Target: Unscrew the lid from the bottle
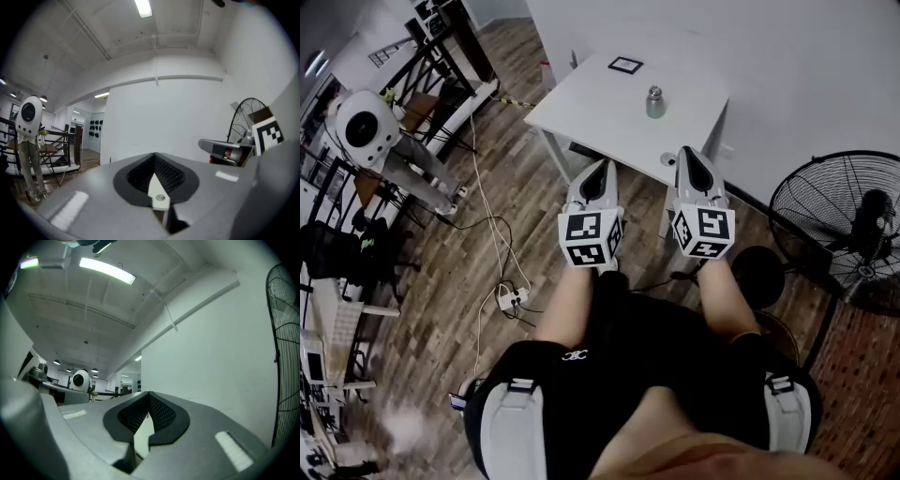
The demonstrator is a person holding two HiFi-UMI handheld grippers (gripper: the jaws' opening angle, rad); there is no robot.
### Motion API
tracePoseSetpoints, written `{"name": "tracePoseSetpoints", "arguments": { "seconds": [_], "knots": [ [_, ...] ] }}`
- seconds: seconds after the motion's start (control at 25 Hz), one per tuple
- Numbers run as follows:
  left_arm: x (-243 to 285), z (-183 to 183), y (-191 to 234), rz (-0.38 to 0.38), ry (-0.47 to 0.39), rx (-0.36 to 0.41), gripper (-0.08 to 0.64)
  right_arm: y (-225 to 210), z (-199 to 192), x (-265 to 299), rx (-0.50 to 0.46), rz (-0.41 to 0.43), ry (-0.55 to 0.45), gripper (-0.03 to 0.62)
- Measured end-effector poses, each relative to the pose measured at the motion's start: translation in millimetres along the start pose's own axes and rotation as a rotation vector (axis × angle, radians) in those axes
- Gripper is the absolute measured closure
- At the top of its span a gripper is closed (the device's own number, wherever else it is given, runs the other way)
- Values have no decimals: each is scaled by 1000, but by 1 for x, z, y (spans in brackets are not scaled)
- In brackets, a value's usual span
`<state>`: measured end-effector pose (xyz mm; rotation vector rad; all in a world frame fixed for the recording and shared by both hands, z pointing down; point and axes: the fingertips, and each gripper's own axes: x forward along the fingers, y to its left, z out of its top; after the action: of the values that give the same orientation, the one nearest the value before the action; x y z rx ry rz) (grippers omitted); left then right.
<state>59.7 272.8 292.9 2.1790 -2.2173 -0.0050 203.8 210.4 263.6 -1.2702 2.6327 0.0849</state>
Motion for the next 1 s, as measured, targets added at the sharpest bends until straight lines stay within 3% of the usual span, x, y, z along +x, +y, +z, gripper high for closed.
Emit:
{"name": "tracePoseSetpoints", "arguments": {
  "seconds": [0.4, 0.8, 1.0],
  "knots": [
    [56, 4, 10, 14, -12, 5, 506, -27, -19, 56, -50, 18, 27, 594],
    [128, -11, 35, -37, -9, -3, 506, -41, -49, 116, -42, -13, 27, 594],
    [177, -15, 69, -79, -6, -18, 506, -46, -64, 168, -43, -55, 41, 594]
  ]
}}
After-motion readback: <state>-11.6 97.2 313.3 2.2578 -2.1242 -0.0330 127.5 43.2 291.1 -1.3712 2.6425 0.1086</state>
